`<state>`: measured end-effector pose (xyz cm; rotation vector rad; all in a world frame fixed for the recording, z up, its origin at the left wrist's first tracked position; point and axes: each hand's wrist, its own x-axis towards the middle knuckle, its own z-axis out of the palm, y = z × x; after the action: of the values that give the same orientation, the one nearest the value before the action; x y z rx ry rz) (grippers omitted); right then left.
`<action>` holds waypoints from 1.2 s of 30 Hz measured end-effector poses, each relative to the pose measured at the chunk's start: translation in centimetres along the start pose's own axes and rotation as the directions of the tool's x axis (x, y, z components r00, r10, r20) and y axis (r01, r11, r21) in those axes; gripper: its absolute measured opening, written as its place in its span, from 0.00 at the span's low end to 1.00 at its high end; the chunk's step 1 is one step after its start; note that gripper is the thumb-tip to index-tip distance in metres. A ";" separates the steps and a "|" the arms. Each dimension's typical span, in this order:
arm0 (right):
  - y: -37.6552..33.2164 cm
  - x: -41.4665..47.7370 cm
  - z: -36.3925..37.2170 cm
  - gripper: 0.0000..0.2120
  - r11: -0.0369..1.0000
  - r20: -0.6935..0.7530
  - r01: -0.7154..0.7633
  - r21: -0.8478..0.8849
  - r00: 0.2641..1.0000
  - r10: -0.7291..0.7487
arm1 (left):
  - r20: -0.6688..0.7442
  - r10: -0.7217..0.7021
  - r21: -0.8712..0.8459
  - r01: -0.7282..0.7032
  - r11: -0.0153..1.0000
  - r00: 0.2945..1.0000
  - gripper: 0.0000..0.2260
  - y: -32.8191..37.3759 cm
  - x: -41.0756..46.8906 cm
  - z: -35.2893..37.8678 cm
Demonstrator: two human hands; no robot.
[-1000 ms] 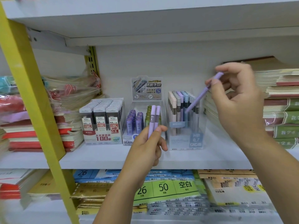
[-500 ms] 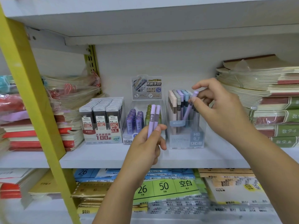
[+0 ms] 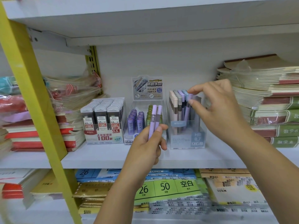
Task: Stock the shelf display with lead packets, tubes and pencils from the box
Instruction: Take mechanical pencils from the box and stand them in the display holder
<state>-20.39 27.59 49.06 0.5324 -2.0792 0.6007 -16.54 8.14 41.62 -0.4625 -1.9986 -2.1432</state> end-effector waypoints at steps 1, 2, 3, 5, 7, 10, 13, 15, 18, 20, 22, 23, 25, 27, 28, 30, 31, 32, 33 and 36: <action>0.1 0.0 0.2 0.10 0.999 -0.013 0.013 -0.043 1.000 -0.014 | 0.006 0.003 0.000 -0.003 1.000 1.000 0.11 0.0 0.0 0.0; 0.3 0.1 0.3 0.11 0.998 -0.016 0.008 -0.063 1.000 -0.009 | 0.012 0.006 0.002 -0.006 1.000 1.000 0.10 0.0 -0.1 0.0; 0.4 0.1 0.4 0.12 0.998 -0.012 -0.007 -0.065 1.000 0.007 | 0.015 0.011 0.008 -0.011 1.000 1.000 0.10 -0.1 -0.1 0.0; 0.7 0.0 0.7 0.13 0.998 0.015 -0.044 -0.049 0.999 0.045 | 0.015 0.028 0.047 -0.029 0.998 0.999 0.10 -0.1 -0.1 -0.1; 1.1 -0.1 0.9 0.14 0.997 0.047 -0.071 -0.040 0.996 0.072 | 0.018 0.039 0.094 -0.040 0.995 0.999 0.10 -0.2 -0.1 -0.2; 1.2 -0.2 1.1 0.15 0.993 0.116 -0.101 -0.054 0.988 0.107 | 0.024 0.037 0.081 -0.039 0.996 0.999 0.11 -0.1 -0.2 -0.3; 1.1 -0.3 1.0 0.18 0.989 0.174 -0.127 -0.073 0.975 0.138 | 0.050 0.025 0.013 -0.025 1.000 0.998 0.11 0.2 -0.3 0.0; 0.6 -0.4 0.7 0.19 0.993 0.133 -0.101 -0.058 0.985 0.107 | 0.070 0.019 -0.012 -0.018 1.000 0.997 0.11 0.3 -0.3 0.2; -0.9 -0.6 -0.2 0.14 0.999 -0.053 0.045 0.016 0.998 -0.045 | 0.095 0.017 -0.029 -0.014 0.999 0.995 0.11 0.5 -0.3 0.6; -2.5 -1.0 -0.6 0.11 0.972 -0.002 0.001 0.234 1.000 0.000 | 0.110 0.022 -0.042 -0.017 0.999 0.994 0.11 0.6 -0.3 0.9; -3.9 -1.4 -0.6 0.12 0.853 0.181 -0.158 0.498 0.981 0.076 | 0.124 0.026 -0.058 -0.019 0.998 0.992 0.12 0.6 -0.4 1.2; -4.4 -1.6 -0.5 0.13 0.785 0.260 -0.226 0.577 0.962 0.086 | 0.131 0.025 -0.064 -0.017 0.998 0.991 0.12 0.7 -0.4 1.3; -4.8 -1.9 -0.2 0.13 0.677 0.330 -0.315 0.665 0.937 0.112 | 0.145 0.022 -0.072 -0.011 0.997 0.989 0.12 0.7 -0.4 1.5; -4.9 -1.8 -0.3 0.11 0.583 0.347 -0.370 0.723 0.925 0.156 | 0.163 0.022 -0.068 -0.011 0.998 0.986 0.11 0.6 -0.5 1.6; -4.8 -1.7 -0.4 0.11 0.563 0.337 -0.376 0.736 0.925 0.178 | 0.167 0.023 -0.068 -0.012 0.998 0.986 0.11 0.6 -0.5 1.6; -4.6 -1.4 -0.6 0.10 0.610 0.259 -0.345 0.713 0.939 0.228 | 0.153 0.022 -0.072 -0.011 0.997 0.988 0.11 0.6 -0.6 1.5; -4.4 -1.2 -0.8 0.10 0.629 0.195 -0.317 0.710 0.947 0.256 | 0.134 0.016 -0.065 -0.007 0.998 0.991 0.11 0.6 -0.6 1.4; -4.1 -0.9 -1.1 0.10 0.627 0.124 -0.279 0.727 0.952 0.279 | 0.109 0.011 -0.047 -0.006 0.999 0.994 0.11 0.5 -0.6 1.3; -3.7 -0.6 -1.5 0.10 0.620 0.051 -0.232 0.749 0.954 0.296 | 0.079 0.011 -0.022 -0.009 1.000 0.997 0.10 0.5 -0.6 1.1; -2.5 -0.1 -2.7 0.11 0.737 -0.176 -0.063 0.673 0.954 0.243 | 0.006 0.025 0.047 -0.025 0.999 1.000 0.10 0.3 -0.5 0.8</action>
<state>-17.14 27.26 50.85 0.6358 -1.6300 1.4620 -15.91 8.86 41.76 -0.4836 -2.0305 -2.0773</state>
